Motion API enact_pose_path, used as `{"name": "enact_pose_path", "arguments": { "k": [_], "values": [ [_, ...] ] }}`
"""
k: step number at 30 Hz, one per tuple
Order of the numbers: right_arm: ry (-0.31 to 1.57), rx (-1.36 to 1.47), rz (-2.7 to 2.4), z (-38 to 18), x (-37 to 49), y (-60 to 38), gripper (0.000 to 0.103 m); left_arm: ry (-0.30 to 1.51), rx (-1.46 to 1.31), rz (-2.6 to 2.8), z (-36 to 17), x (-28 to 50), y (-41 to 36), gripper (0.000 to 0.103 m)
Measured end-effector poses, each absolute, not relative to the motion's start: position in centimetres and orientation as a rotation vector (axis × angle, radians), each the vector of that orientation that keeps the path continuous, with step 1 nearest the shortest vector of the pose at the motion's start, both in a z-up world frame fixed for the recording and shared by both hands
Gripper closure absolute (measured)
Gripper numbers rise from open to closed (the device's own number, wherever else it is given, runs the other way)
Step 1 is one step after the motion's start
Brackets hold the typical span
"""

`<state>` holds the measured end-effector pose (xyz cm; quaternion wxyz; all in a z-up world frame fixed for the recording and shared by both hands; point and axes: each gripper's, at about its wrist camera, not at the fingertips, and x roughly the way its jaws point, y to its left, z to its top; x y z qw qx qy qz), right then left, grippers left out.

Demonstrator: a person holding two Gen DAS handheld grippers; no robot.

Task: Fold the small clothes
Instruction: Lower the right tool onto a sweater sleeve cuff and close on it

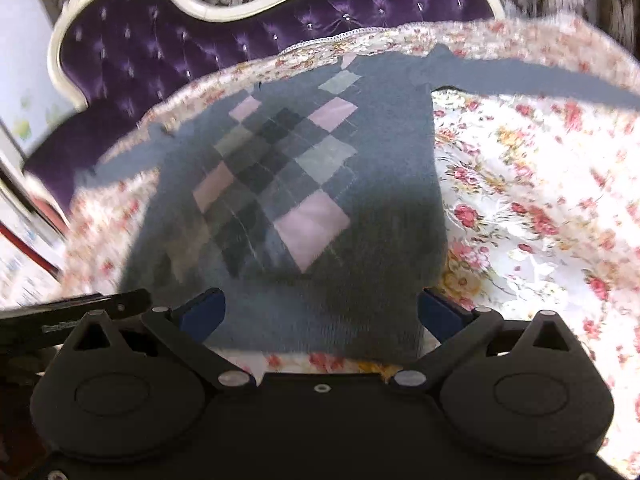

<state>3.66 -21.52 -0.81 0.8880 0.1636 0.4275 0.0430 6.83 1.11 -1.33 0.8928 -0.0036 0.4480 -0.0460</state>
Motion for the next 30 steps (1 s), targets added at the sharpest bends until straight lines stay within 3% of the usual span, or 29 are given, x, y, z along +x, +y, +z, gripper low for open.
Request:
{"name": "enact_pose_path", "arguments": {
  "k": [8,16,18,20,22,30],
  "values": [
    [0.943,0.581,0.07,-0.2,9.1,-30.2,0.001,0.83,0.006,-0.103,0.1,13.1,0.7,0.036],
    [0.782,0.489,-0.238,0.0,14.1,-41.2,0.001,0.84,0.088,-0.078,-2.7,18.2,-1.7,0.035],
    [0.754,0.463,-0.301,-0.6,15.4,-43.9,0.008,0.86,0.091,-0.071,-3.9,19.0,-2.2,0.036],
    [0.747,0.446,-0.335,-1.7,16.8,-46.8,0.031,0.876,0.08,-0.067,-4.8,19.6,-1.9,0.036],
    [0.744,0.473,-0.372,-3.1,17.8,-49.5,0.042,0.894,0.071,-0.065,-5.7,19.9,-1.9,0.036],
    [0.657,0.656,-0.5,-6.6,18.5,-56.2,0.044,0.838,0.028,-0.115,-7.6,19.2,-1.4,0.028]
  ]
}}
